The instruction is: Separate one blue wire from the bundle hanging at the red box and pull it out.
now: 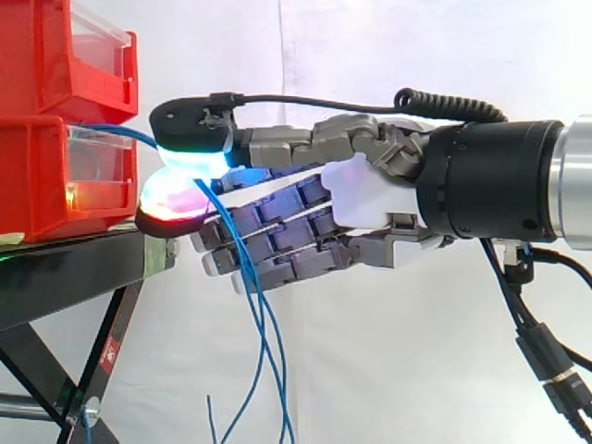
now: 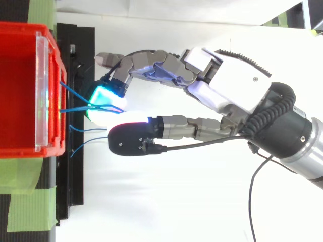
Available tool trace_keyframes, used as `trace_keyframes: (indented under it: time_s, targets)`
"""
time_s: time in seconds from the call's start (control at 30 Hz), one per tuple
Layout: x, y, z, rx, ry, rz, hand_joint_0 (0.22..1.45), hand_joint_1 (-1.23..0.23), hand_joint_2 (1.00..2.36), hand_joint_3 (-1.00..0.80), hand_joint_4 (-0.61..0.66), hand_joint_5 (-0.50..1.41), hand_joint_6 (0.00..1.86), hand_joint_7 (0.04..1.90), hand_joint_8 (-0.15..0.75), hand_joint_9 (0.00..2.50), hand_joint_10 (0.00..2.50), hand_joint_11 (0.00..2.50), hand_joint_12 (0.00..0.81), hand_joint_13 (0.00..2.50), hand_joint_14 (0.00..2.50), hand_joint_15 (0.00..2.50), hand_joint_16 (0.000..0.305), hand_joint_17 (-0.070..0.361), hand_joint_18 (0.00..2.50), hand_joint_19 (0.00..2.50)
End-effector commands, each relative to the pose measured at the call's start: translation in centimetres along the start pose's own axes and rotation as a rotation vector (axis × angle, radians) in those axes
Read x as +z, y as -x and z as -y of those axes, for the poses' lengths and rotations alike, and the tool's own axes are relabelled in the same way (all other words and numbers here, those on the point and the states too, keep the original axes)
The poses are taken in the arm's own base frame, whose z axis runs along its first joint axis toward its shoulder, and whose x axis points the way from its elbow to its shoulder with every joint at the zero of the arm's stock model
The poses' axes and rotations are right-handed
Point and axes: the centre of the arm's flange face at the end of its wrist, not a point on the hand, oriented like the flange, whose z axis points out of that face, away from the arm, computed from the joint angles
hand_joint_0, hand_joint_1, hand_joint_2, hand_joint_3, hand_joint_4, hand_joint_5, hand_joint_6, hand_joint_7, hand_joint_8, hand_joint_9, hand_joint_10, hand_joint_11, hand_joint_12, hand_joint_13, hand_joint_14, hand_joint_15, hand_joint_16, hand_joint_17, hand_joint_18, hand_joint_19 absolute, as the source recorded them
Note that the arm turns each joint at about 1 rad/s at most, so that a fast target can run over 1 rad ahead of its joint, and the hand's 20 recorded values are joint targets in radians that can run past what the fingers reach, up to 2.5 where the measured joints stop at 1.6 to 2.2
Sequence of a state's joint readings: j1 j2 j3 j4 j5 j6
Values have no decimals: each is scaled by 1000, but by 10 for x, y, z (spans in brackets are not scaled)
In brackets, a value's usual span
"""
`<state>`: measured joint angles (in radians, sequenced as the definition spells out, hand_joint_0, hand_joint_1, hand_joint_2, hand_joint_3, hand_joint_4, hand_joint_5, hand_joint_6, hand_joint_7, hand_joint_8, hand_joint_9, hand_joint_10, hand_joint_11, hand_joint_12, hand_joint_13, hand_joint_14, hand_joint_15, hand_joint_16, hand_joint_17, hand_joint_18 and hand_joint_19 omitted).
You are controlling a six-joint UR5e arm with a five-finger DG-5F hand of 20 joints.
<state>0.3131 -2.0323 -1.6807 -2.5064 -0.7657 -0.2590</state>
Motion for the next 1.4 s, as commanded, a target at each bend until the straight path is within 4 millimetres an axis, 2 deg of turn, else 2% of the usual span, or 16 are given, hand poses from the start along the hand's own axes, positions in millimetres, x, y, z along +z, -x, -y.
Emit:
trace_keyframes:
  time_s: [0.0, 0.6, 0.83, 1.0, 1.37]
  targets:
    - [-2, 2, 3, 10, -23, -7, 564, -675, 1010, -367, 247, -174, 802, 836, 328, 341, 0, 21, 394, 239, 4, 155, 56, 126, 293, 94]
    - [-5, 4, 5, 27, -45, -14, 564, -664, 1009, -385, 248, -172, 798, 843, 328, 343, 0, 23, 395, 250, 4, 158, 56, 125, 301, 94]
    - [2, 3, -5, 48, -29, -8, 569, -663, 1009, -382, 246, -171, 802, 842, 330, 349, 0, 25, 395, 257, 4, 154, 56, 125, 305, 95]
    - [3, 4, -5, 48, -30, -5, 565, -664, 1008, -387, 245, -171, 802, 838, 330, 348, 0, 24, 395, 256, 4, 163, 56, 125, 309, 102]
    - [3, 8, -5, 41, -43, -6, 596, -680, 1012, -334, 194, -177, 860, 822, 331, 360, 2, 27, 393, 276, 4, 157, 54, 122, 341, 102]
